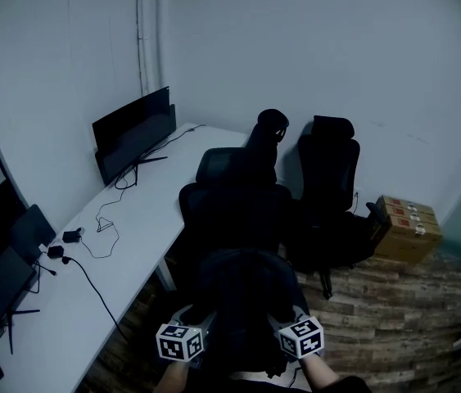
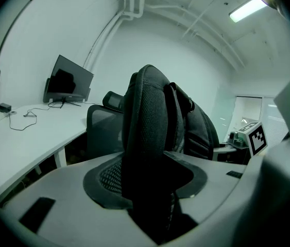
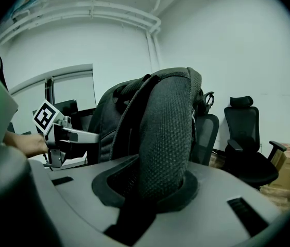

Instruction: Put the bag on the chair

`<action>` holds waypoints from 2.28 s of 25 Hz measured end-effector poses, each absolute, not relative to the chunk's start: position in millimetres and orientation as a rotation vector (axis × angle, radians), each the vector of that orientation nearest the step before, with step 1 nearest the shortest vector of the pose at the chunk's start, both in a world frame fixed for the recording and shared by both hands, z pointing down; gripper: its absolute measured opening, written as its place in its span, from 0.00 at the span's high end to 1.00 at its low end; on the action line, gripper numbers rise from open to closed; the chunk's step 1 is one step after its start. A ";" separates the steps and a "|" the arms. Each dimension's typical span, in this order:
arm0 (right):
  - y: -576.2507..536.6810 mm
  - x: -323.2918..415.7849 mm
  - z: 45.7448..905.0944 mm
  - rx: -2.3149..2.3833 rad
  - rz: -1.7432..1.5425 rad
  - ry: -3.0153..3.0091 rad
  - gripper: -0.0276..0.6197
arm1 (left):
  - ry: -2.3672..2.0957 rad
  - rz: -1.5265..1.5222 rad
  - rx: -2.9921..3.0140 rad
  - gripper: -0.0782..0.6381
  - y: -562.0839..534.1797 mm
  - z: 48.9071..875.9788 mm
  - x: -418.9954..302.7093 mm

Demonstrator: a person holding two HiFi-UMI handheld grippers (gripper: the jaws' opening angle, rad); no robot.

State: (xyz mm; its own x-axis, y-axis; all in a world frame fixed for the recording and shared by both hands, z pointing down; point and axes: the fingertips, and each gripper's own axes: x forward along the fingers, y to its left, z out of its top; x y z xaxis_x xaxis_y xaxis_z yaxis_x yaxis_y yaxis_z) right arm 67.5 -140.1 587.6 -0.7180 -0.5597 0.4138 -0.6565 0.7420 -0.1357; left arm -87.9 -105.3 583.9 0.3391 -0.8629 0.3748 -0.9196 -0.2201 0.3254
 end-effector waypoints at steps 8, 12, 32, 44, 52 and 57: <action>-191.6 29.4 588.6 1.061 0.414 -2.557 0.80 | -1.446 0.181 2.183 0.59 -171.8 583.3 -129.1; -219.5 13.1 592.5 1.118 0.429 -2.539 0.80 | -1.403 0.204 2.209 0.59 -204.9 585.7 -146.2; -344.4 -51.9 655.2 1.184 0.433 -2.449 0.80 | -1.242 0.246 2.179 0.59 -339.7 657.0 -212.1; -385.4 -64.2 701.3 1.127 0.443 -2.425 0.80 | -1.212 0.292 2.113 0.59 -373.1 704.2 -225.1; -399.7 -69.4 742.0 1.094 0.478 -2.413 0.80 | -1.212 0.369 2.059 0.59 -383.6 740.2 -232.5; -410.1 -66.6 758.6 1.087 0.510 -2.368 0.79 | -1.199 0.406 2.029 0.59 -392.7 758.4 -231.5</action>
